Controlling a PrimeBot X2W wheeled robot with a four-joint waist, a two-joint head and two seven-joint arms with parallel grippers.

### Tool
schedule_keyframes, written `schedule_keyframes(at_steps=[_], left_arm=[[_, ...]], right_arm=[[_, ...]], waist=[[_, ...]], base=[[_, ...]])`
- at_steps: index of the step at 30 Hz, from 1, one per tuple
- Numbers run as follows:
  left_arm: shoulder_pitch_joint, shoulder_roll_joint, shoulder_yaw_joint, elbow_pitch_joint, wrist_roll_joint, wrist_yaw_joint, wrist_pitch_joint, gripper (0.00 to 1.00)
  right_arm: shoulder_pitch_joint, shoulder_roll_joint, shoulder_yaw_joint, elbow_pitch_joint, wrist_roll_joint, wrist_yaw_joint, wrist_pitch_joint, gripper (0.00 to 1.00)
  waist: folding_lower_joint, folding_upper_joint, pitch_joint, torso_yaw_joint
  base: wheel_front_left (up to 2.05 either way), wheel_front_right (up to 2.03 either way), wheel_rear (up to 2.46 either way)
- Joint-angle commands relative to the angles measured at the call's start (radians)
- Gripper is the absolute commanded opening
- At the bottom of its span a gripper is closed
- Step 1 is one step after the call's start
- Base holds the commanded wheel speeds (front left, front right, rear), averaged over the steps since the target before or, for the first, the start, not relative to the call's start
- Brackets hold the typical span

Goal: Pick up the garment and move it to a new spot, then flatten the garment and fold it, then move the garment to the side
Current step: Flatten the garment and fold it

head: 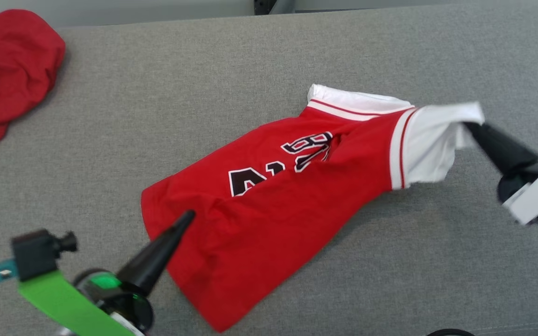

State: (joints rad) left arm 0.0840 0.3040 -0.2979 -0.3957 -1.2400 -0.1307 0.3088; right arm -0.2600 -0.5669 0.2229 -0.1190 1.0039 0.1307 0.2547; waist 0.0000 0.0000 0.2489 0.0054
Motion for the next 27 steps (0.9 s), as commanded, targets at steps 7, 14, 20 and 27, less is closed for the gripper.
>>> schedule_keyframes(at_steps=[7, 14, 20, 27], left_arm=[[-0.064, 0.163, 0.188, -0.117, -0.044, 0.081, 0.079, 0.00], [-0.012, 0.086, 0.038, 0.002, 0.146, 0.086, 0.001, 0.32], [-0.050, -0.022, -0.148, 0.171, 0.282, 0.060, -0.037, 0.44], [-0.083, -0.060, -0.237, 0.298, 0.323, 0.047, -0.024, 1.00]], right_arm=[[-0.201, 0.006, -0.154, -0.150, 0.139, 0.000, 0.150, 0.00], [-0.228, 0.035, -0.176, -0.196, 0.109, 0.000, 0.223, 0.00], [-0.193, 0.066, -0.214, -0.204, 0.083, 0.000, 0.259, 0.00], [-0.157, 0.091, -0.214, -0.215, 0.039, 0.000, 0.309, 0.00]], waist=[[0.0000, 0.0000, 0.095, -0.052], [0.0000, 0.0000, 0.117, -0.041], [0.0000, 0.0000, 0.117, -0.015], [0.0000, 0.0000, 0.105, -0.005]], base=[[0.00, 0.00, 0.00], [0.00, 0.00, 0.00], [0.00, 0.00, 0.00], [0.00, 0.00, 0.00]])
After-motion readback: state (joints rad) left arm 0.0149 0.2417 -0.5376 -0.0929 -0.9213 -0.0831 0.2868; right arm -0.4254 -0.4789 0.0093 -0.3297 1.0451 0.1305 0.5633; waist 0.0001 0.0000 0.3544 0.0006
